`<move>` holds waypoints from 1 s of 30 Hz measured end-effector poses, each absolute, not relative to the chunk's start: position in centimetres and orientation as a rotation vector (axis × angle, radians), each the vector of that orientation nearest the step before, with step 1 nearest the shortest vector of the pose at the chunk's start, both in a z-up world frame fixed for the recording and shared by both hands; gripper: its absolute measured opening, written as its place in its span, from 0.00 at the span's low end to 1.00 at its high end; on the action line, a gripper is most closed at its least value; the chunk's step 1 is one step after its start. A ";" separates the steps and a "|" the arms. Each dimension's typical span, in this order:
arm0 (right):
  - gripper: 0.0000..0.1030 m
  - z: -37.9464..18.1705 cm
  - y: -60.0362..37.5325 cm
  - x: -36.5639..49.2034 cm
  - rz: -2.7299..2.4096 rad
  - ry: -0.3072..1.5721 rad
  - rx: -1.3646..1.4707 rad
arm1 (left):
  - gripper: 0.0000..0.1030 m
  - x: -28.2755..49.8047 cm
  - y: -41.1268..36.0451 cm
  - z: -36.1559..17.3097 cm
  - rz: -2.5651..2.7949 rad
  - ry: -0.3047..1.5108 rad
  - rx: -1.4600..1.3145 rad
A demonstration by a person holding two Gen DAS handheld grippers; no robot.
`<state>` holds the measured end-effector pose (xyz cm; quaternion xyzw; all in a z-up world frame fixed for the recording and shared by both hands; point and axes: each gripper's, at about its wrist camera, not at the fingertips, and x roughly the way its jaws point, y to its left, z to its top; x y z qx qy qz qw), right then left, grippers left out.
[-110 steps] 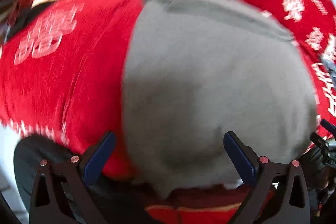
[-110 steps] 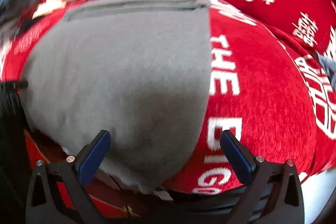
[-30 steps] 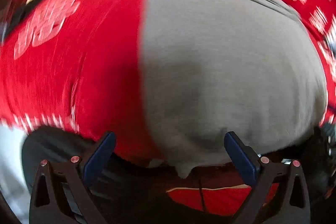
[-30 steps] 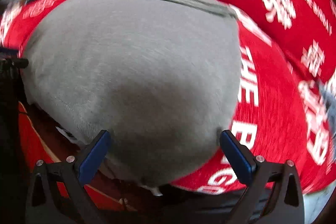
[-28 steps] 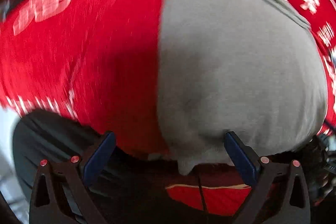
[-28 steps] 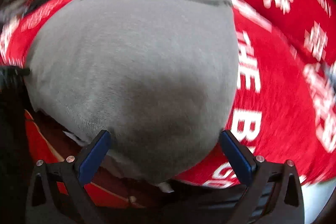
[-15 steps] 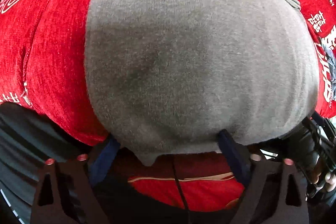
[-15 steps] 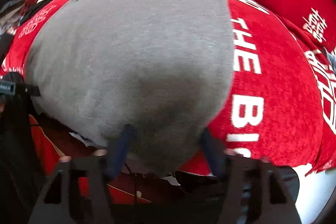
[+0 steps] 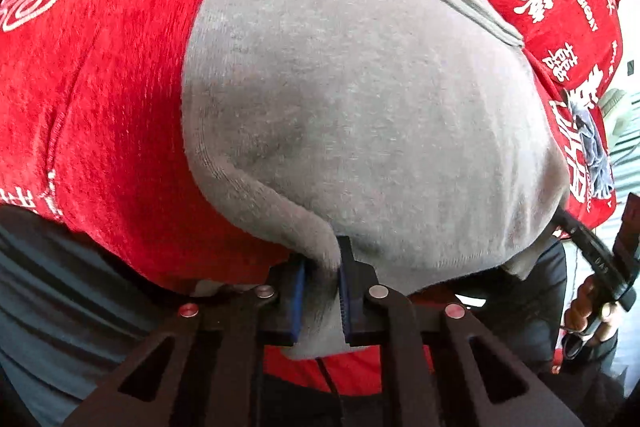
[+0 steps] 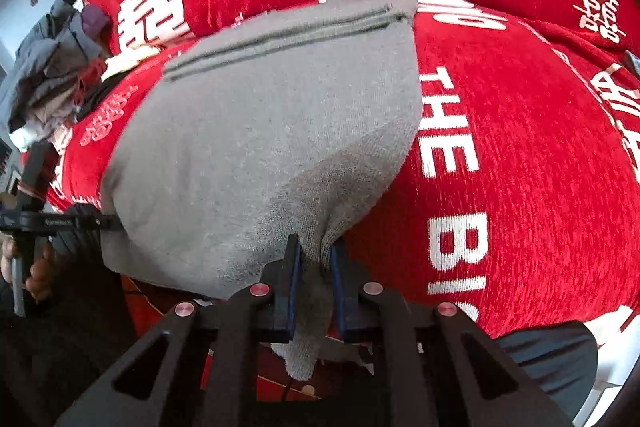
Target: Fold small clothes
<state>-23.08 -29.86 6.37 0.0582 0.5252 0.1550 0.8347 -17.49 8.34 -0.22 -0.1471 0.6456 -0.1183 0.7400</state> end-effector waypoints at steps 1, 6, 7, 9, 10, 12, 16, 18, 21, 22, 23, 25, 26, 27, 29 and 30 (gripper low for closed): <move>0.20 5.9 -29.8 -22.9 0.332 1.130 0.126 | 0.15 -17.7 8.7 -0.6 -0.257 1.427 -0.334; 0.59 4.0 -30.4 -23.1 0.328 1.169 0.192 | 0.15 -17.5 9.0 -0.5 -0.267 1.428 -0.375; 0.67 4.0 -30.2 -23.5 0.334 1.173 0.191 | 0.15 -17.8 8.9 -0.4 -0.266 1.428 -0.376; 0.68 3.7 -29.7 -23.9 0.325 1.187 0.146 | 0.15 -18.3 8.5 -0.9 -0.260 1.426 -0.377; 0.68 3.4 -29.5 -24.0 0.317 1.199 0.130 | 0.15 -18.6 7.9 -0.7 -0.256 1.425 -0.375; 0.68 3.0 -29.1 -23.9 0.305 1.217 0.113 | 0.15 -18.7 8.2 -0.7 -0.255 1.416 -0.360; 0.12 3.3 -28.4 -23.7 0.314 1.217 0.074 | 0.15 -18.7 7.3 -0.2 -0.257 1.394 -0.331; 0.12 3.8 -28.7 -23.6 0.346 1.209 0.126 | 0.11 -18.8 7.2 0.7 -0.267 1.368 -0.320; 0.12 5.9 -29.2 -23.6 0.401 1.131 0.183 | 0.11 -18.6 7.4 3.8 -0.303 1.264 -0.327; 0.12 6.9 -29.5 -23.4 0.418 1.094 0.217 | 0.11 -18.4 7.3 5.0 -0.307 1.225 -0.320; 0.12 8.2 -30.1 -22.9 0.432 1.048 0.256 | 0.11 -17.9 7.3 6.1 -0.309 1.185 -0.310; 0.12 10.3 -31.1 -21.2 0.456 0.971 0.332 | 0.11 -16.3 7.5 8.3 -0.306 1.109 -0.307; 0.12 11.3 -31.6 -19.9 0.462 0.928 0.367 | 0.11 -15.3 7.7 8.9 -0.302 1.090 -0.318; 0.12 11.8 -31.8 -18.9 0.460 0.901 0.377 | 0.11 -13.9 8.0 9.1 -0.300 1.076 -0.344; 0.12 11.8 -32.1 -16.1 0.429 0.876 0.373 | 0.12 -11.3 8.5 8.4 -0.281 1.080 -0.400; 0.12 11.5 -31.1 -14.5 0.414 0.887 0.379 | 0.11 -10.0 8.9 7.4 -0.263 1.100 -0.426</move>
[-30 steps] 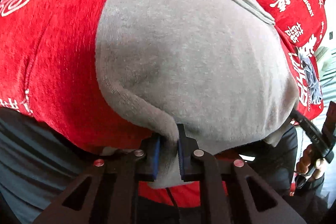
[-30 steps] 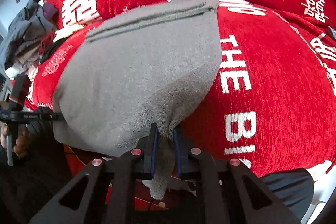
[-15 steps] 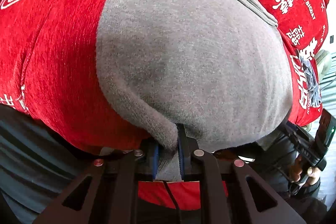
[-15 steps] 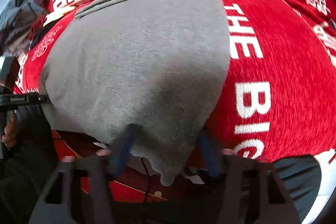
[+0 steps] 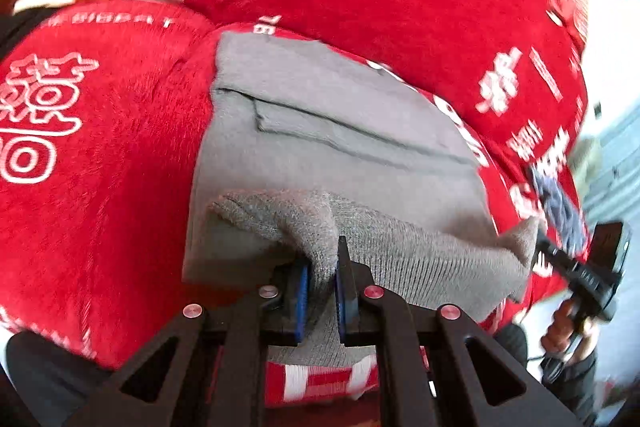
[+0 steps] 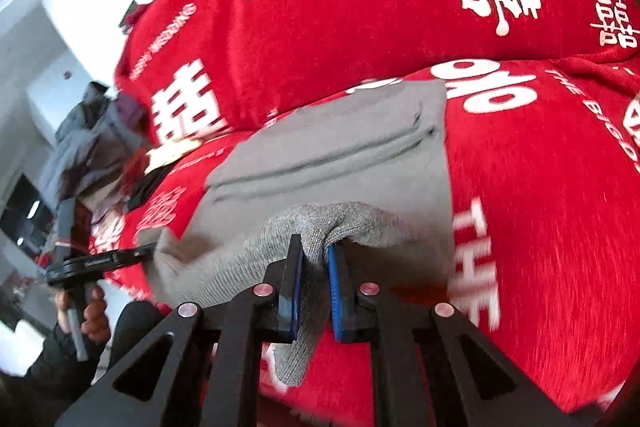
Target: Fold small clothes
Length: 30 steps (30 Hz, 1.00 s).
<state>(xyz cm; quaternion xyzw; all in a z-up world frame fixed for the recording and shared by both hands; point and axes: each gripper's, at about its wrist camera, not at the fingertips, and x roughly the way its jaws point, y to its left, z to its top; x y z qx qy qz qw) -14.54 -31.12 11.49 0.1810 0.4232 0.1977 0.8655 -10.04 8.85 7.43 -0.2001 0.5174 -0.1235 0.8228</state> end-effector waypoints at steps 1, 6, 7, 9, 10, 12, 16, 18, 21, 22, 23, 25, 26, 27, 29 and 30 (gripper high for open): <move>0.12 10.7 -31.1 -13.1 0.397 0.906 0.390 | 0.11 -9.2 9.0 6.6 -0.249 1.120 -0.442; 0.17 6.8 -31.0 -9.8 0.332 1.023 0.407 | 0.12 -7.8 9.5 3.7 -0.219 1.164 -0.502; 0.19 6.4 -31.3 -9.7 0.320 1.040 0.425 | 0.12 -8.0 9.5 3.8 -0.224 1.171 -0.509; 0.31 5.9 -32.3 -9.9 0.323 1.045 0.475 | 0.22 -8.4 9.5 3.8 -0.238 1.181 -0.522; 0.43 6.0 -32.6 -10.4 0.330 1.043 0.496 | 0.26 -8.7 9.5 3.9 -0.251 1.185 -0.524; 0.58 6.3 -32.7 -11.4 0.338 1.031 0.501 | 0.26 -9.4 9.4 4.2 -0.250 1.190 -0.510; 0.60 7.0 -32.2 -12.6 0.365 1.014 0.484 | 0.27 -10.2 8.2 4.2 -0.273 1.207 -0.461; 0.60 6.9 -31.7 -12.1 0.380 1.024 0.465 | 0.27 -10.1 7.9 4.2 -0.275 1.206 -0.452; 0.45 6.4 -30.5 -10.9 0.404 1.054 0.443 | 0.26 -9.6 7.6 4.3 -0.277 1.214 -0.473; 0.24 6.3 -29.9 -10.6 0.417 1.069 0.423 | 0.20 -9.5 7.5 4.4 -0.277 1.219 -0.471; 0.14 6.2 -29.2 -10.3 0.425 1.089 0.386 | 0.11 -9.4 7.4 4.4 -0.277 1.221 -0.464; 0.11 6.3 -28.4 -10.1 0.438 1.097 0.342 | 0.10 -9.2 7.3 4.6 -0.257 1.230 -0.437; 0.11 6.7 -28.4 -10.1 0.452 1.087 0.346 | 0.10 -9.2 7.3 5.0 -0.249 1.218 -0.432; 0.11 7.4 -28.6 -10.1 0.469 1.068 0.368 | 0.10 -9.2 7.3 5.7 -0.249 1.198 -0.428; 0.11 9.1 -29.5 -10.0 0.490 1.010 0.413 | 0.09 -8.9 7.6 7.3 -0.254 1.151 -0.434; 0.11 10.1 -30.0 -9.8 0.494 0.976 0.433 | 0.10 -8.6 7.7 8.0 -0.259 1.133 -0.438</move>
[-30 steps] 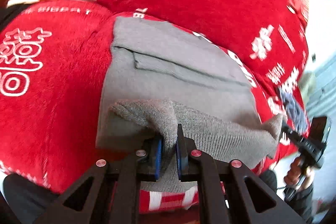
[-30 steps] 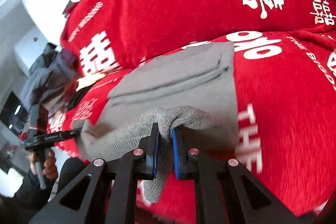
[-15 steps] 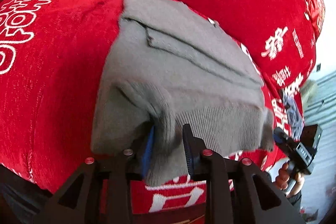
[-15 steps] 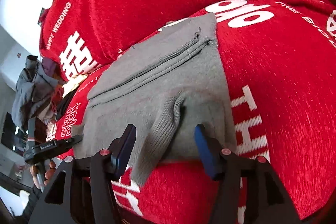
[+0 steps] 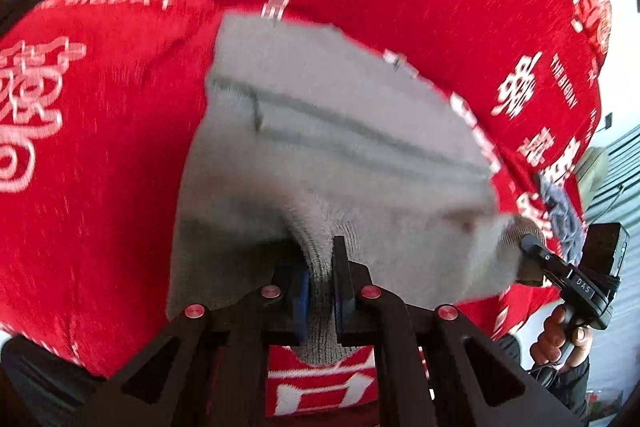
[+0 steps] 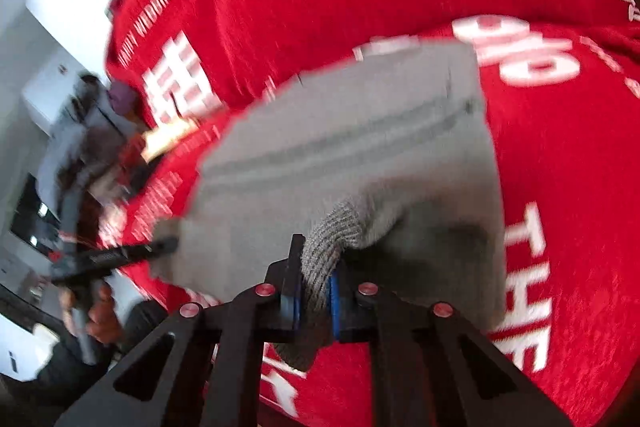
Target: Fold small clothes
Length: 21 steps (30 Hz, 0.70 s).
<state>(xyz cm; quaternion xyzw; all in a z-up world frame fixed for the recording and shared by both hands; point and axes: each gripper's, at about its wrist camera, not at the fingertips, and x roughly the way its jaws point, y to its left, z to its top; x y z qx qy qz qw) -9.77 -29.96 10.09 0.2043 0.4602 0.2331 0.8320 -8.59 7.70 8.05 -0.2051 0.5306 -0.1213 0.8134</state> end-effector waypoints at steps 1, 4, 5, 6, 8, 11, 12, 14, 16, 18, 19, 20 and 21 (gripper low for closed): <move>0.11 11.0 -30.3 -9.4 0.498 0.953 0.449 | 0.10 -8.1 7.7 8.8 -0.262 1.115 -0.439; 0.11 12.8 -30.6 -8.2 0.497 0.913 0.441 | 0.10 -6.3 7.6 10.4 -0.258 1.087 -0.426; 0.11 13.2 -30.5 -7.8 0.494 0.908 0.434 | 0.10 -5.7 7.6 10.8 -0.255 1.084 -0.425; 0.11 13.5 -30.5 -7.2 0.488 0.901 0.432 | 0.10 -5.0 7.5 11.1 -0.252 1.079 -0.426; 0.11 14.1 -30.4 -5.9 0.478 0.886 0.445 | 0.10 -3.7 7.4 11.8 -0.247 1.070 -0.423; 0.10 15.0 -30.5 -3.9 0.458 0.865 0.455 | 0.10 -1.3 7.3 13.2 -0.243 1.046 -0.421; 0.10 15.4 -30.5 -3.0 0.447 0.858 0.456 | 0.10 -0.3 7.2 13.7 -0.242 1.036 -0.419; 0.10 16.2 -30.5 -1.1 0.429 0.841 0.463 | 0.10 1.6 7.1 14.3 -0.238 1.023 -0.417; 0.10 16.6 -30.4 1.1 0.416 0.832 0.471 | 0.10 4.2 7.1 14.5 -0.231 1.021 -0.418; 0.10 16.5 -30.3 3.8 0.402 0.839 0.481 | 0.10 6.7 7.0 14.1 -0.219 1.030 -0.421; 0.10 16.2 -30.2 5.0 0.395 0.845 0.480 | 0.10 8.1 7.0 13.6 -0.212 1.040 -0.420; 0.10 15.8 -29.9 6.7 0.380 0.860 0.473 | 0.10 9.4 6.9 13.0 -0.201 1.051 -0.418; 0.10 15.3 -29.8 7.8 0.371 0.870 0.466 | 0.10 10.7 6.8 12.2 -0.190 1.065 -0.418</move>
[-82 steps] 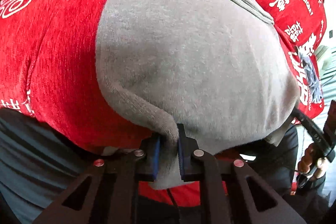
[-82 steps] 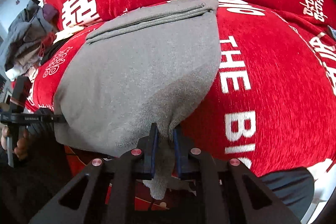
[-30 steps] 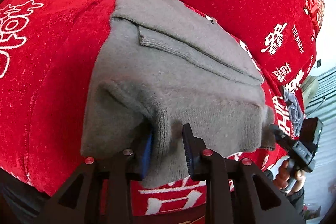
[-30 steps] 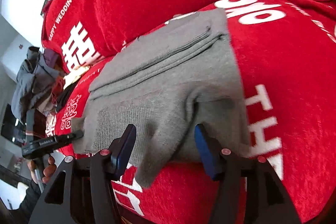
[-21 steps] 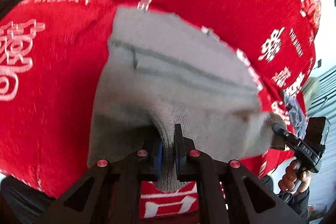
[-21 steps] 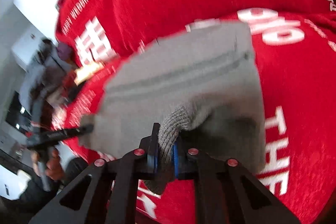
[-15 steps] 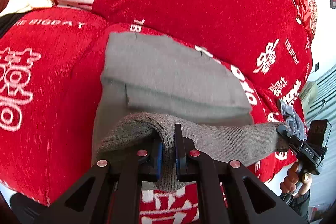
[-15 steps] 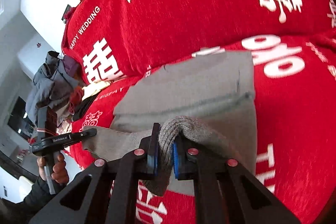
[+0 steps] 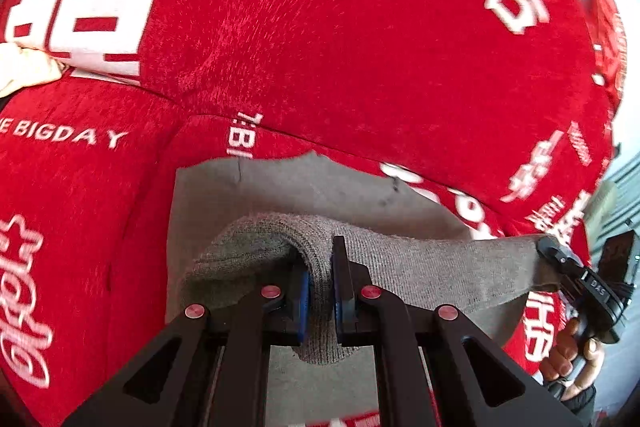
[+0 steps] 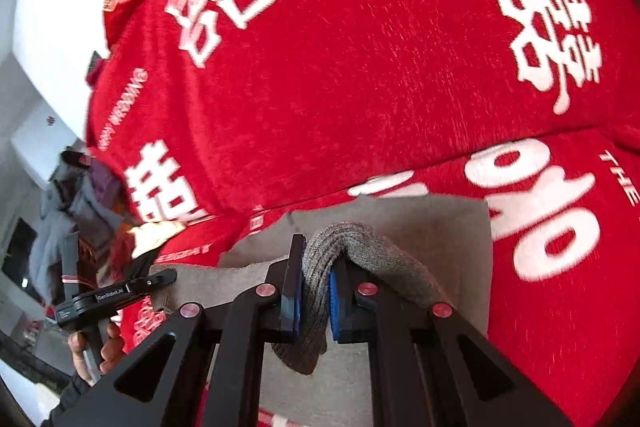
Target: Fold small clothes
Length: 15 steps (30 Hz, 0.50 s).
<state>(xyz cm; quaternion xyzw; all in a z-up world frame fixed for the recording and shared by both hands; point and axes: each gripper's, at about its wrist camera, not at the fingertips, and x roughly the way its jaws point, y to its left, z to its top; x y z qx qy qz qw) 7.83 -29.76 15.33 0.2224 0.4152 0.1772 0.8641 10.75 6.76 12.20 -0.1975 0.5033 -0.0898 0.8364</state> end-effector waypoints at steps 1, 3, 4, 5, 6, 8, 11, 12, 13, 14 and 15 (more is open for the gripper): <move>0.10 14.7 -29.6 9.0 0.360 0.883 0.461 | 0.10 12.1 6.7 11.2 -0.181 1.084 -0.421; 0.10 13.0 -29.3 11.6 0.330 0.921 0.459 | 0.10 14.4 6.7 9.3 -0.158 1.117 -0.425; 0.10 12.1 -29.1 12.6 0.315 0.938 0.457 | 0.10 15.5 6.7 8.2 -0.148 1.134 -0.434; 0.10 10.8 -28.9 13.8 0.291 0.961 0.449 | 0.10 16.4 6.7 7.1 -0.142 1.150 -0.445; 0.10 9.9 -28.9 14.5 0.276 0.976 0.446 | 0.10 17.3 6.7 6.0 -0.138 1.169 -0.453; 0.10 7.5 -29.0 15.9 0.232 1.017 0.461 | 0.10 18.0 6.6 4.1 -0.123 1.219 -0.458; 0.15 4.5 -29.9 17.0 0.167 1.100 0.513 | 0.10 18.6 7.3 2.4 -0.138 1.286 -0.530; 0.17 3.7 -30.4 17.1 0.144 1.124 0.542 | 0.20 18.5 7.8 2.4 -0.158 1.283 -0.571; 0.21 3.3 -30.8 17.1 0.133 1.133 0.568 | 0.47 18.3 8.4 2.6 -0.192 1.277 -0.624; 0.29 3.3 -31.3 16.9 0.130 1.128 0.592 | 0.65 18.1 9.0 2.9 -0.222 1.270 -0.672; 0.35 3.6 -31.8 16.6 0.127 1.113 0.608 | 0.88 17.5 9.7 3.4 -0.235 1.243 -0.715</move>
